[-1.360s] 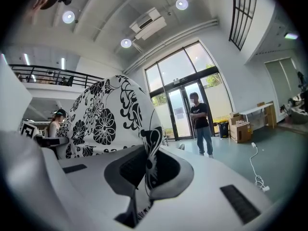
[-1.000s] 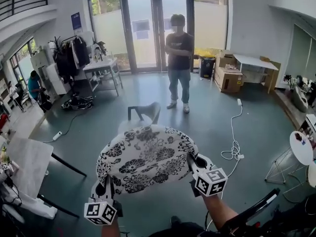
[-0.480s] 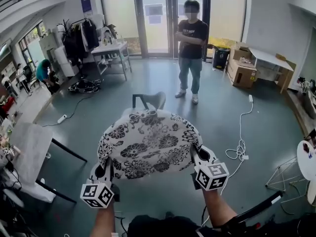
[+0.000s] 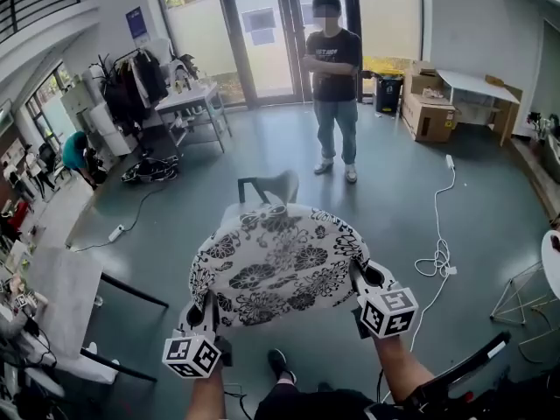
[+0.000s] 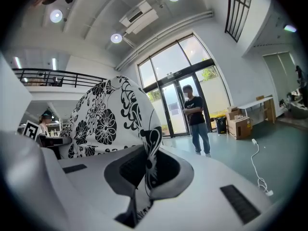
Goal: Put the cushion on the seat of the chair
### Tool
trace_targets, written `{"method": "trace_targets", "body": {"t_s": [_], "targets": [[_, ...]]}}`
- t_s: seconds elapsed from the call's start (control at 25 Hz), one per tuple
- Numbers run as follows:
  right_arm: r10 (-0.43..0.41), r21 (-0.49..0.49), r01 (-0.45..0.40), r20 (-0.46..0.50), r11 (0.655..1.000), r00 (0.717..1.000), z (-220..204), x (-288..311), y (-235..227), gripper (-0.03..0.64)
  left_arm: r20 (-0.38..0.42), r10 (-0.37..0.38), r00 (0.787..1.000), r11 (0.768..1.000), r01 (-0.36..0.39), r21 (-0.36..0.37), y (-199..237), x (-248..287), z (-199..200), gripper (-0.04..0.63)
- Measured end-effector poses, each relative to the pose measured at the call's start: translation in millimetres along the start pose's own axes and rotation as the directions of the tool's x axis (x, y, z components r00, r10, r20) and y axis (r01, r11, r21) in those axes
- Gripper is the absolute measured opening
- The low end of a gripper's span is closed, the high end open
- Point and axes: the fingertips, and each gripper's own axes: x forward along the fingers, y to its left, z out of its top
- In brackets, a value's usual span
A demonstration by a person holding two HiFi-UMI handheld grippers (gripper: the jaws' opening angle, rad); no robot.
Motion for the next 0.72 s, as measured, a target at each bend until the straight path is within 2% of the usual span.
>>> {"method": "trace_targets", "body": {"t_s": [0.08, 0.24, 0.32, 0.56, 0.72], "targets": [[-0.013, 0.003, 0.013, 0.001, 1.000, 1.000, -9.9, 6.5, -4.9, 0.021, 0.010, -0.012, 1.000, 1.000, 0.012, 0.012, 4.0, 9.0, -7.6, 0.020], [-0.015, -0.021, 0.015, 0.004, 1.000, 1.000, -16.9, 27.8, -17.0, 0.021, 0.035, -0.023, 0.999, 1.000, 0.024, -0.011, 12.2, 34.2, -22.4, 0.020], [-0.013, -0.026, 0.013, 0.009, 1.000, 1.000, -8.9, 48.7, -5.2, 0.021, 0.044, -0.029, 0.999, 1.000, 0.029, 0.003, 32.4, 46.0, -8.2, 0.020], [-0.005, -0.038, 0.005, -0.007, 0.999, 1.000, 51.9, 134.4, 72.3, 0.021, 0.042, -0.028, 0.999, 1.000, 0.028, -0.008, 128.2, 74.0, 73.7, 0.020], [0.006, -0.045, -0.007, -0.021, 0.999, 1.000, 38.5, 161.6, 73.4, 0.021, 0.031, -0.025, 0.999, 1.000, 0.025, -0.017, 146.7, 86.9, 59.8, 0.020]]}}
